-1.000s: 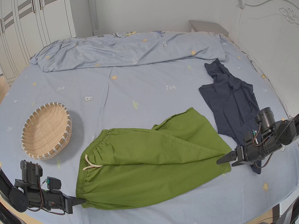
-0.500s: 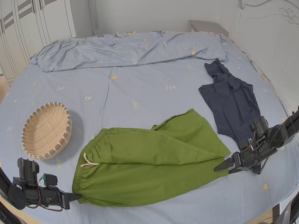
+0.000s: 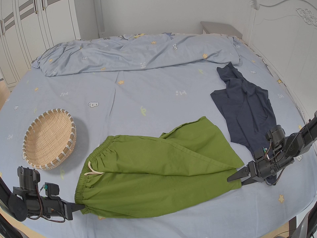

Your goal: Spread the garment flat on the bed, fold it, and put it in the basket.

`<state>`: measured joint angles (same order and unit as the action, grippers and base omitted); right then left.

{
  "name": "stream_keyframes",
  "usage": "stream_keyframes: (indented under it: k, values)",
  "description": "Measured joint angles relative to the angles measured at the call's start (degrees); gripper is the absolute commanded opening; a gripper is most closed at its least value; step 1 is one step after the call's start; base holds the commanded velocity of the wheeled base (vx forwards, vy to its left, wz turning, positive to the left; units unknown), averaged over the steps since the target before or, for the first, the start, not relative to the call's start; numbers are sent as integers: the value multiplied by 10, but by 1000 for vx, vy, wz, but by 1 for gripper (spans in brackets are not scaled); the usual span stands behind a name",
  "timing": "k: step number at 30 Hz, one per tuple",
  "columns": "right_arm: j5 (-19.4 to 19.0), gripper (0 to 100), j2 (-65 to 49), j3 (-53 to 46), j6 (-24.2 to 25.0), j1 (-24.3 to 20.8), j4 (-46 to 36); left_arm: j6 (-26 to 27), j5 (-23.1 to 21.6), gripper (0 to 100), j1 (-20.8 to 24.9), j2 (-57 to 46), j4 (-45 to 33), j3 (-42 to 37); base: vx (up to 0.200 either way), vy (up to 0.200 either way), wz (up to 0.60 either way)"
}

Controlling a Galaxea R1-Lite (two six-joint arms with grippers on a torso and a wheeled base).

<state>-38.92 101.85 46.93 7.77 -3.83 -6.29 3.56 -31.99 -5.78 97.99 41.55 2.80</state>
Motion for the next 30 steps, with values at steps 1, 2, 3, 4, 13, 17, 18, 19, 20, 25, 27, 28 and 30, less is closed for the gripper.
stream_keyframes:
  k: [1,2,3,4,13,17,18,19,20,25,27,28,30]
  values:
    - [-12,100,2,0,0,1,0,0,0,0,0,0,0,0,0,0,0]
    - [-19,100,4,0,1,2,1,0,0,0,1,0,0,0,0,0,0]
    - [-23,100,7,1,1,3,2,0,0,0,1,0,0,0,0,0,0]
    - [-25,100,10,1,2,4,4,0,0,0,1,0,0,0,0,0,0]
    - [-29,100,28,0,3,6,20,0,0,0,3,0,0,0,0,0,0]
    - [-27,0,31,-2,0,9,22,0,0,0,3,0,0,0,0,0,0]
    - [-26,0,31,-2,-3,11,22,0,0,0,3,0,0,0,0,0,0]
    - [-26,0,32,-3,-7,14,21,0,0,0,2,0,0,0,0,0,0]
    - [-26,0,32,-3,-13,16,22,0,0,0,2,0,0,0,0,0,0]
    - [-27,0,34,-7,-48,37,21,0,0,0,2,0,0,0,0,0,0]
    - [-28,0,34,-8,-54,44,21,0,0,0,1,0,0,0,0,0,0]
    - [-28,0,34,-8,-55,48,21,0,-1,0,1,0,0,0,0,0,0]
    - [-28,0,34,-8,-57,52,20,0,-1,0,0,0,0,0,0,0,0]
